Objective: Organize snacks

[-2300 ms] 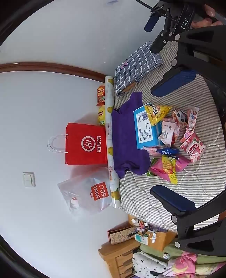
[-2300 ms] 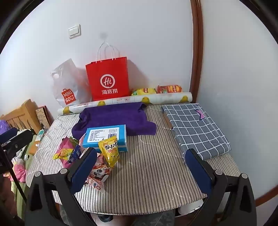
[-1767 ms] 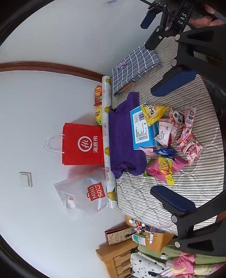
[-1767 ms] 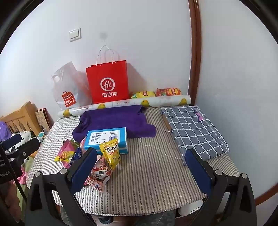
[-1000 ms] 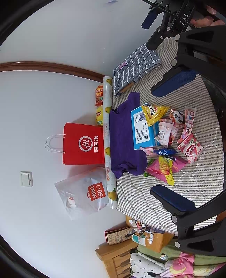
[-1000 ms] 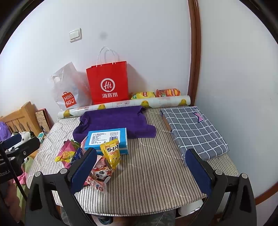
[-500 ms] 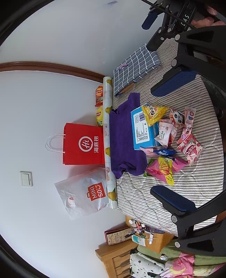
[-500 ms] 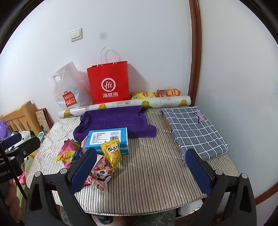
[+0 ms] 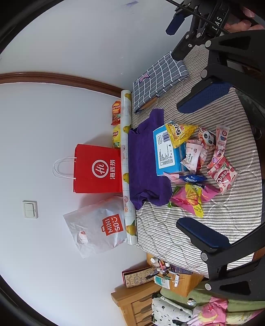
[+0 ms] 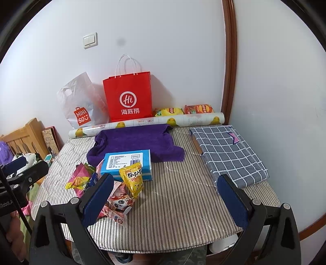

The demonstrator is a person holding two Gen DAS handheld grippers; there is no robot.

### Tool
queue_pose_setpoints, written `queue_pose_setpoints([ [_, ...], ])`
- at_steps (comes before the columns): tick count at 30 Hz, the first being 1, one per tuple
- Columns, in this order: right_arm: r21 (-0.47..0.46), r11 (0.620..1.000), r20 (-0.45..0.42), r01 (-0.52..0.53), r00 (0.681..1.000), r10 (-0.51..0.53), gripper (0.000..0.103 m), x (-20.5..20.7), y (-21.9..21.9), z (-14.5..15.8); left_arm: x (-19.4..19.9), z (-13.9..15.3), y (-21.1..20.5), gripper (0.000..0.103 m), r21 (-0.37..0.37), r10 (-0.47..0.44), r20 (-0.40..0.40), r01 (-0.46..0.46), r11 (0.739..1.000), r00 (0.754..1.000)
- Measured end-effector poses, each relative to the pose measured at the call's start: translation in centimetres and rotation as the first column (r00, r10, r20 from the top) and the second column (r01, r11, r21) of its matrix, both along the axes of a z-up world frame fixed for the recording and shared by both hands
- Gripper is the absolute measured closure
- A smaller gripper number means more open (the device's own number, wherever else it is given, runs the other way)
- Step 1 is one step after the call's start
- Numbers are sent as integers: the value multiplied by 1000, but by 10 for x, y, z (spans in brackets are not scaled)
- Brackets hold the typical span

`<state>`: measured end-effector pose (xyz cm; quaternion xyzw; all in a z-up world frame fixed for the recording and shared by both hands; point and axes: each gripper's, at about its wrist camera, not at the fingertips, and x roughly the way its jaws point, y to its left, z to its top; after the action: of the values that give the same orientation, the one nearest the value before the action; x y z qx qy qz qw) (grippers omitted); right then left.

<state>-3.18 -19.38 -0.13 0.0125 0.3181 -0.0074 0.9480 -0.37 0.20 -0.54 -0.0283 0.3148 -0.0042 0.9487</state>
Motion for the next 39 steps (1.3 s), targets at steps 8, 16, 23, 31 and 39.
queue_pose_setpoints([
  [8,-2,1000,1,-3,1000,3,2,-1,2,0,0,-1,2,0,-1,1,0,-1,1000,1000],
  [16,0,1000,3,-3,1000,3,2,-1,2,1,0,-1,4,0,-2,-1,-1,1,1000,1000],
  [23,-2,1000,5,-7,1000,7,2,-2,3,1,0,-1,4,0,-3,0,0,0,1000,1000],
  [31,-6,1000,13,-8,1000,8,2,-3,6,4,-1,-1,4,0,-2,0,2,0,1000,1000],
  [39,-4,1000,16,-9,1000,9,2,-4,6,5,-1,-1,5,0,-1,0,1,0,1000,1000],
])
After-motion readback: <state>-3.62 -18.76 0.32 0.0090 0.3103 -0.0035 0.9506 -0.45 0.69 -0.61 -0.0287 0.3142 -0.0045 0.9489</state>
